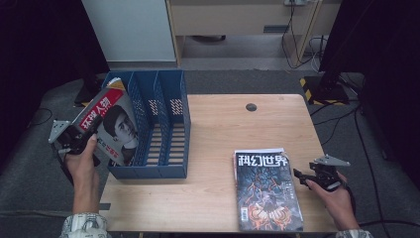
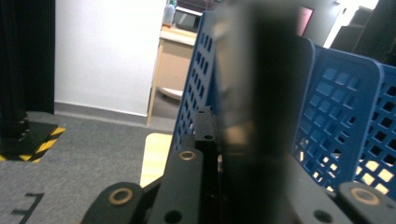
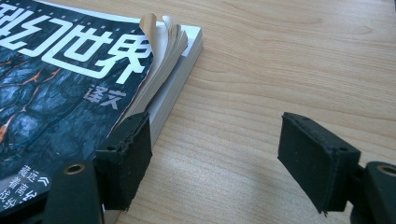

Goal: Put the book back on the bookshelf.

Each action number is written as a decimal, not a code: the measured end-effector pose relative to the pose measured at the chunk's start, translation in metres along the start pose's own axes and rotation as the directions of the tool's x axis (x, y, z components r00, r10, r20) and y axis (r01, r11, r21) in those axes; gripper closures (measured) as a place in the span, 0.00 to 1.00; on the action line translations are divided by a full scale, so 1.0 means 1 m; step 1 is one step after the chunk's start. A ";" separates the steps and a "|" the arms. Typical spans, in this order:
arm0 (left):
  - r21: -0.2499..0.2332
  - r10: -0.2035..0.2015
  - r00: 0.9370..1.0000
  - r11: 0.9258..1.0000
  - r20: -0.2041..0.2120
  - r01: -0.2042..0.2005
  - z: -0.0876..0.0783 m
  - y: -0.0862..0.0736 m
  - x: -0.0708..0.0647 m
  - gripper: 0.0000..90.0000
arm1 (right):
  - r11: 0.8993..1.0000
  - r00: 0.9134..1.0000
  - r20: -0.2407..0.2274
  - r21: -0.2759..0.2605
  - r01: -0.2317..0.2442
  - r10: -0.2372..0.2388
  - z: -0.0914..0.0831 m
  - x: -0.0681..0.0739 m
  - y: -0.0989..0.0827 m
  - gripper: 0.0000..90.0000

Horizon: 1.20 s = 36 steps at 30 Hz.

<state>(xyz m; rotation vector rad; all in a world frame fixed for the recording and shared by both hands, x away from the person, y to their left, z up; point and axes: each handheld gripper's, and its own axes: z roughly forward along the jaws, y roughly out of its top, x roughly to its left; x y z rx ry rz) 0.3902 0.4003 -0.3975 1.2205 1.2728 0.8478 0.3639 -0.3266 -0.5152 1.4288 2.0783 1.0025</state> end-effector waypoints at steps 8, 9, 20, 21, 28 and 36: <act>0.002 0.021 1.000 1.000 0.001 -0.021 0.000 0.003 -0.006 0.96 | 1.000 1.000 0.000 0.002 -0.003 0.003 0.000 0.000 0.000 0.29; 0.006 0.022 1.000 1.000 0.001 -0.022 0.000 0.003 -0.006 0.95 | 1.000 1.000 0.000 0.002 -0.003 0.003 0.000 0.000 0.000 0.29; -0.020 0.044 0.999 0.999 0.025 -0.043 -0.001 0.007 -0.010 0.96 | 1.000 1.000 -0.002 0.003 -0.005 0.005 0.000 0.000 0.000 0.29; -0.026 0.045 0.999 0.999 0.024 -0.044 0.000 0.008 -0.010 0.96 | 1.000 1.000 -0.001 0.003 -0.005 0.005 0.000 0.000 0.000 0.29; -0.059 0.031 0.999 0.998 0.013 -0.030 0.004 0.009 -0.007 0.95 | 1.000 1.000 -0.001 0.001 -0.003 0.003 0.000 0.000 0.000 0.29; -0.076 0.013 1.000 0.997 0.018 -0.011 0.016 0.011 -0.010 0.96 | 1.000 1.000 0.000 0.000 -0.005 0.005 -0.001 0.000 0.000 0.29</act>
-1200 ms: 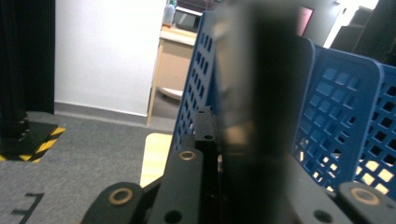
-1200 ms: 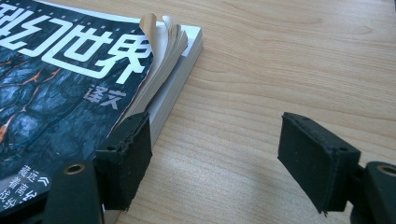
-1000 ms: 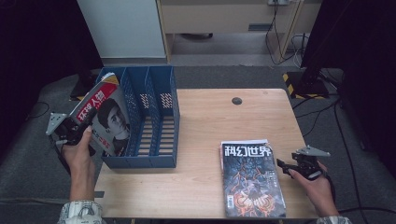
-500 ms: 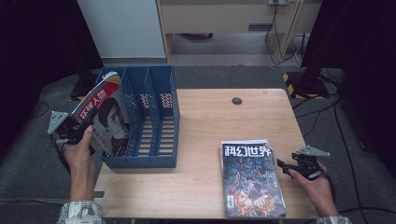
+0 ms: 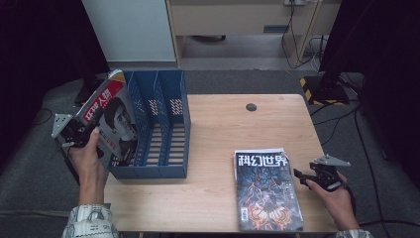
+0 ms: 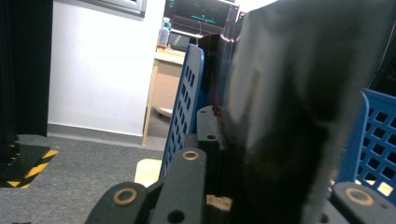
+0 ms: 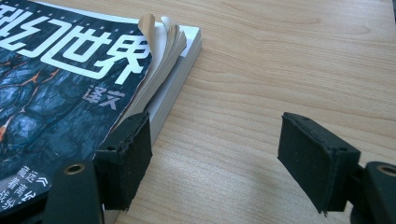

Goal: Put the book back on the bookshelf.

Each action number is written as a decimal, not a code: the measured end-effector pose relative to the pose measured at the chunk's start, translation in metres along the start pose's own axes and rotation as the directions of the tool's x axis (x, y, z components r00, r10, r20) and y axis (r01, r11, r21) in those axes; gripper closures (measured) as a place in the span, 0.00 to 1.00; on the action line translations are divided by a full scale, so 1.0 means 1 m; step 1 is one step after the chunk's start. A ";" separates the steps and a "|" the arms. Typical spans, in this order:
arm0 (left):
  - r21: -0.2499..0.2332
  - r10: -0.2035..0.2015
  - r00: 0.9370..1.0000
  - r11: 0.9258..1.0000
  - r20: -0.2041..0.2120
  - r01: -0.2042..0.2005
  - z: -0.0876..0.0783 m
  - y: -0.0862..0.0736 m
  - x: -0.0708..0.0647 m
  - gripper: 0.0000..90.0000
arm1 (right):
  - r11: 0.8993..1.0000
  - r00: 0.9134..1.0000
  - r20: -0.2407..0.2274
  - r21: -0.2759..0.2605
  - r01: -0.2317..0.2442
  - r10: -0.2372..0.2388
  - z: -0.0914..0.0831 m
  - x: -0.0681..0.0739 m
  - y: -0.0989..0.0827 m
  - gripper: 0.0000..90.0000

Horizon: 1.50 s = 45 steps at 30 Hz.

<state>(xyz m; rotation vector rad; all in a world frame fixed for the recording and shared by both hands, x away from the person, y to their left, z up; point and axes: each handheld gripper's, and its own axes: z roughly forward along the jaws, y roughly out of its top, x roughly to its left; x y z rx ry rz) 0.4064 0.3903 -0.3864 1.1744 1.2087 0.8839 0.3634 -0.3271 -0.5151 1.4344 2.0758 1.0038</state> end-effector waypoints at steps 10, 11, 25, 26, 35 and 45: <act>0.018 0.022 0.999 1.000 -0.035 -0.021 0.001 -0.005 0.001 0.95 | 1.000 1.000 -0.001 -0.002 0.002 -0.002 0.000 0.000 0.000 0.29; 0.017 0.011 0.999 1.000 -0.036 -0.010 0.001 -0.006 0.003 0.95 | 1.000 1.000 -0.002 -0.001 0.002 -0.002 0.000 0.000 0.000 0.29; 0.075 0.040 0.996 0.997 -0.083 -0.034 -0.008 -0.009 0.009 0.84 | 1.000 1.000 -0.004 0.001 0.000 0.000 0.000 0.000 0.000 0.28; 0.072 0.036 0.997 0.997 -0.074 -0.030 -0.013 -0.012 0.009 0.84 | 1.000 1.000 -0.005 0.003 -0.004 0.004 0.000 0.001 0.000 0.28; 0.078 0.007 0.997 0.997 -0.080 -0.001 -0.038 -0.033 0.010 0.76 | 1.000 1.000 -0.010 0.004 0.001 0.000 0.000 0.001 0.000 0.28; 0.156 0.060 0.994 0.987 -0.089 -0.045 -0.070 -0.054 -0.012 0.68 | 1.000 1.000 -0.027 0.005 0.008 -0.008 0.002 0.004 0.002 0.27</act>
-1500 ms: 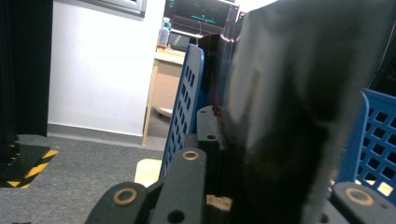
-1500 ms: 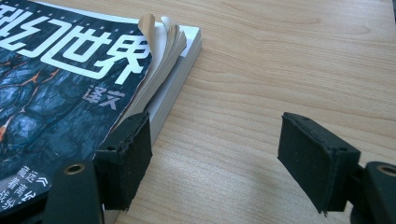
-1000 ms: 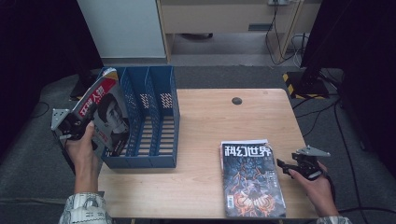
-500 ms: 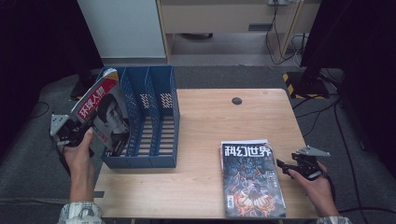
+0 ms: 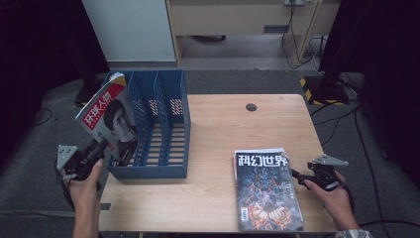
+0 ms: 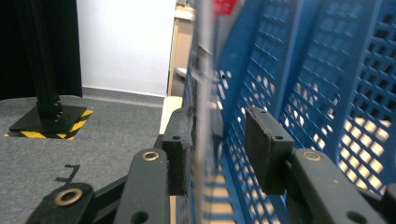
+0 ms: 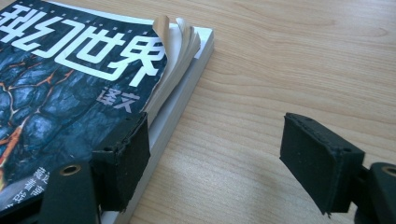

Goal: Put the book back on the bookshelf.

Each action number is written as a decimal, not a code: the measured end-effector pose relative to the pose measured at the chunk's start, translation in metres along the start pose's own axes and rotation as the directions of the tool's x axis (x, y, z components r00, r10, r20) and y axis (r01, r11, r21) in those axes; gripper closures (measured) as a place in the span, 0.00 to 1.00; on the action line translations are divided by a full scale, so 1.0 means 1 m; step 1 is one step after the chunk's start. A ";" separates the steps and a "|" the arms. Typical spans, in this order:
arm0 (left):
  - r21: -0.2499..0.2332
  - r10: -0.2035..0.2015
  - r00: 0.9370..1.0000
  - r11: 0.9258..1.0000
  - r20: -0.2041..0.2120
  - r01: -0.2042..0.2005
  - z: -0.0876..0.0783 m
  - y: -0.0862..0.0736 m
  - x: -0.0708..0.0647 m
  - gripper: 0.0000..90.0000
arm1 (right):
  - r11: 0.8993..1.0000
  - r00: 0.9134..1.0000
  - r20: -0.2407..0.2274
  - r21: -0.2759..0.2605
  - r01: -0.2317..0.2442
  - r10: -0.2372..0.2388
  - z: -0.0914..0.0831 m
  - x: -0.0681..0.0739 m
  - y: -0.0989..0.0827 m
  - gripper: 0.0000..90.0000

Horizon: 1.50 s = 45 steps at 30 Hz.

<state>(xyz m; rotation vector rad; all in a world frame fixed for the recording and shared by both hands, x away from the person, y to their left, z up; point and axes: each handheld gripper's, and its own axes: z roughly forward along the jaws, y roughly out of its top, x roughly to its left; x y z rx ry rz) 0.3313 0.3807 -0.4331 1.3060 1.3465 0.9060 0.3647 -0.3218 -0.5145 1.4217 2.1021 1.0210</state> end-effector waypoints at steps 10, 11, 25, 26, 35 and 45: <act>0.047 0.025 1.000 0.999 -0.006 -0.025 -0.013 -0.006 -0.027 0.61 | 1.000 1.000 -0.016 -0.003 -0.001 0.001 0.003 -0.002 0.004 0.25; 0.049 0.026 1.000 0.998 0.000 -0.026 -0.013 -0.006 -0.029 0.61 | 1.000 1.000 -0.016 -0.006 -0.002 0.002 0.003 -0.002 0.004 0.25; 0.094 0.049 0.990 0.994 0.129 -0.062 -0.002 -0.006 -0.068 0.53 | 0.999 1.000 0.008 -0.034 0.001 -0.001 -0.001 -0.002 0.006 0.27; 0.097 0.055 0.990 0.993 0.133 -0.068 -0.001 -0.006 -0.071 0.52 | 0.999 1.000 0.011 -0.040 0.008 -0.008 -0.001 -0.002 0.006 0.28; 0.143 0.074 0.979 0.984 0.192 -0.102 0.010 -0.010 -0.099 0.43 | 0.998 1.000 0.009 -0.063 0.019 -0.018 -0.006 -0.001 0.008 0.38; 0.137 0.092 0.965 0.982 0.246 -0.129 0.024 -0.010 -0.136 0.37 | 0.992 0.999 -0.015 -0.118 0.042 -0.044 -0.014 0.003 0.011 0.59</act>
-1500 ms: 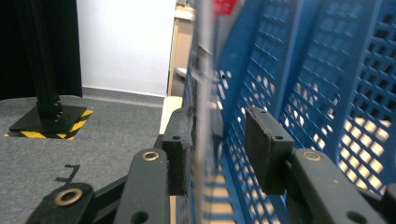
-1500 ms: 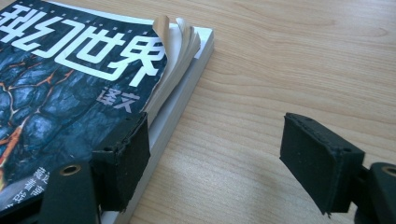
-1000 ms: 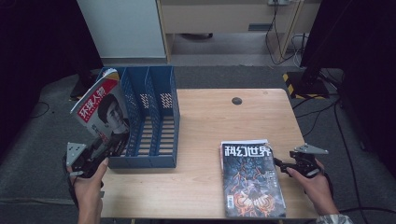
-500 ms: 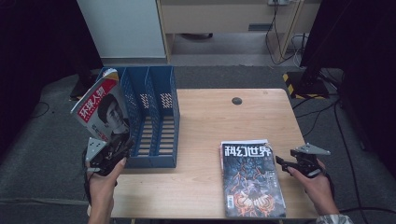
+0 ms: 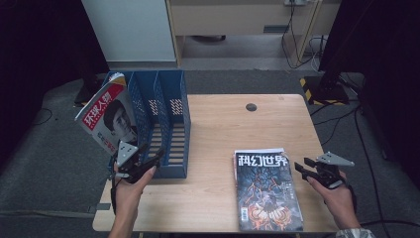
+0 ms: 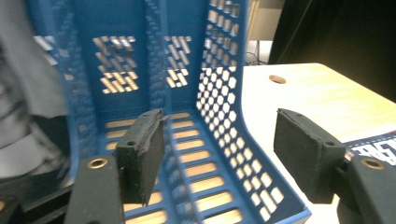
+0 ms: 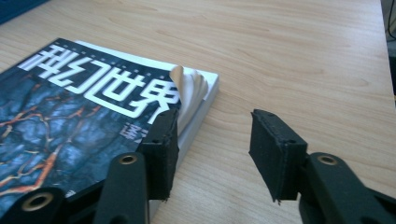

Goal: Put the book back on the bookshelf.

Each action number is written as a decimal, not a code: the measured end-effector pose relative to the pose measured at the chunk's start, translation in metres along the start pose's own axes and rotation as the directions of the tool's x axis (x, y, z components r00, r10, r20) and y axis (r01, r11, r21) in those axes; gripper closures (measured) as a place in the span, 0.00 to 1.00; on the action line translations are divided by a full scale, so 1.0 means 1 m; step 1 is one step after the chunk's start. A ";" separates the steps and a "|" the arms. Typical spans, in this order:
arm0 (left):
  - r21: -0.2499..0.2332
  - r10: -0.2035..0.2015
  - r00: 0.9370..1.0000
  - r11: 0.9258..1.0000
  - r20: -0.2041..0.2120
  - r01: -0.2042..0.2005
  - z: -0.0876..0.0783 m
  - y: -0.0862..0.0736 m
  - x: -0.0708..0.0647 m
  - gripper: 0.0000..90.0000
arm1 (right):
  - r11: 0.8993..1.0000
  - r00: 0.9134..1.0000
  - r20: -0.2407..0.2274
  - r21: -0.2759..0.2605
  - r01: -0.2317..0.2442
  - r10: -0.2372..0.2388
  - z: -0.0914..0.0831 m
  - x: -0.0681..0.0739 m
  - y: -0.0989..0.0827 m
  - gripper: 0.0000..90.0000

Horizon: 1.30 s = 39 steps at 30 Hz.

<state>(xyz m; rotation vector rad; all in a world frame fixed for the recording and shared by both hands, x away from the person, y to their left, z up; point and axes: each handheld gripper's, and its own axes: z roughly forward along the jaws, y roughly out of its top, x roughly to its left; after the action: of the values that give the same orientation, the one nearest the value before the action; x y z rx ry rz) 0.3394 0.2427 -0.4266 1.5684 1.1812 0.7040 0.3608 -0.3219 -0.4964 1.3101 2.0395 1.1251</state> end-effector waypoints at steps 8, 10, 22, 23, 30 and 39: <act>0.008 0.031 0.998 0.999 0.057 -0.032 0.024 0.005 -0.039 0.35 | 1.000 0.999 -0.042 -0.009 0.014 -0.015 -0.003 0.008 0.003 0.63; 0.015 0.046 0.996 0.999 0.077 -0.048 0.030 0.005 -0.052 0.35 | 1.000 0.998 -0.054 -0.009 0.022 -0.023 -0.004 0.010 0.004 0.64; 0.101 0.128 0.973 0.984 0.192 -0.149 0.076 -0.010 -0.120 0.34 | 0.998 0.994 -0.083 0.002 0.065 -0.064 -0.001 0.020 0.003 0.68; 0.112 0.123 0.971 0.983 0.204 -0.148 0.080 -0.014 -0.126 0.34 | 0.998 0.995 -0.084 0.006 0.064 -0.063 0.000 0.020 0.003 0.66; 0.155 0.213 0.940 0.953 0.266 -0.260 0.099 -0.041 -0.159 0.32 | 0.997 0.993 -0.114 0.058 0.047 -0.040 0.011 0.025 -0.001 0.51; 0.188 0.240 0.919 0.933 0.313 -0.308 0.104 -0.061 -0.174 0.31 | 0.992 0.989 -0.133 0.094 0.079 -0.067 0.019 0.035 -0.003 0.46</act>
<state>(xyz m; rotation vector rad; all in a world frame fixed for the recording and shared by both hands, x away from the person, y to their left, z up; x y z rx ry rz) 0.3482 0.0436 -0.4977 1.9891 0.8582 0.5050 0.3578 -0.2835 -0.5078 1.2261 2.2444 1.1153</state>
